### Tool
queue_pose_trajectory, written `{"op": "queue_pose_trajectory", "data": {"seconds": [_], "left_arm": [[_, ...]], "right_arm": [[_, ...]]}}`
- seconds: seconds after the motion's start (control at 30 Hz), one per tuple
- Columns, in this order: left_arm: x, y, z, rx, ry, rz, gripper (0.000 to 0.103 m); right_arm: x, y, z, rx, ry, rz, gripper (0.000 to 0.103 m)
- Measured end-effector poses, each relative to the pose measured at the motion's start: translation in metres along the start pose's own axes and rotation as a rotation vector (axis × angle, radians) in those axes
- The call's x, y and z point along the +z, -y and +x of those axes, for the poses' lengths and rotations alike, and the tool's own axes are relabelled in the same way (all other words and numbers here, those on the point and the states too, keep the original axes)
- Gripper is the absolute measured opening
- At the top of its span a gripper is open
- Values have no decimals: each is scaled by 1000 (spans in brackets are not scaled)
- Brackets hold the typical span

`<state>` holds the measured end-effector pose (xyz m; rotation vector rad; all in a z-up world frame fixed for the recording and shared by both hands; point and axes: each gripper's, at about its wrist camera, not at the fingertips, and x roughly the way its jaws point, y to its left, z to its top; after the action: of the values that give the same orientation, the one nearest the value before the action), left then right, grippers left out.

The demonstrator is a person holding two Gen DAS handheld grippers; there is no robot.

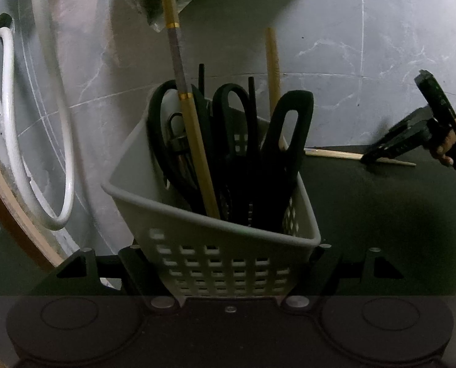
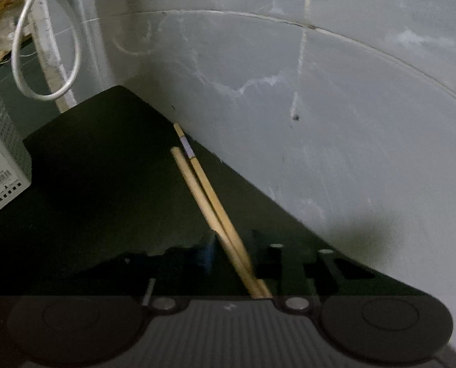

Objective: Organize utensils
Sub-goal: 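Grasp the two remaining chopsticks together with the right gripper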

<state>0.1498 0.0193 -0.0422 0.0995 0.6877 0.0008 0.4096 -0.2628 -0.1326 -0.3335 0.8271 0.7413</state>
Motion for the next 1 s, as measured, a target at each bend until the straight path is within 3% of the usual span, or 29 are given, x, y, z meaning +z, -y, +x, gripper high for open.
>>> {"op": "queue_pose_trajectory", "data": {"seconds": [0.17,0.4,0.7,0.83,1.0], "left_arm": [[-1,-4,1,-12,3,9,78],[-2,-13,3,-46,11,36,78],[-1,-26,9,-105,26,69,77],[-1,-34,11,-127,34,81,77],[0,-40,16,-146,41,92,77]], "right_arm": [[-22,-27,-17,-73,-18,100,18],[-58,-96,-50,-161,-62,243,15],[-86,-161,-76,-198,-84,393,15],[-88,-168,-83,-199,-71,448,30],[-74,-163,-78,-210,-96,399,38]]}}
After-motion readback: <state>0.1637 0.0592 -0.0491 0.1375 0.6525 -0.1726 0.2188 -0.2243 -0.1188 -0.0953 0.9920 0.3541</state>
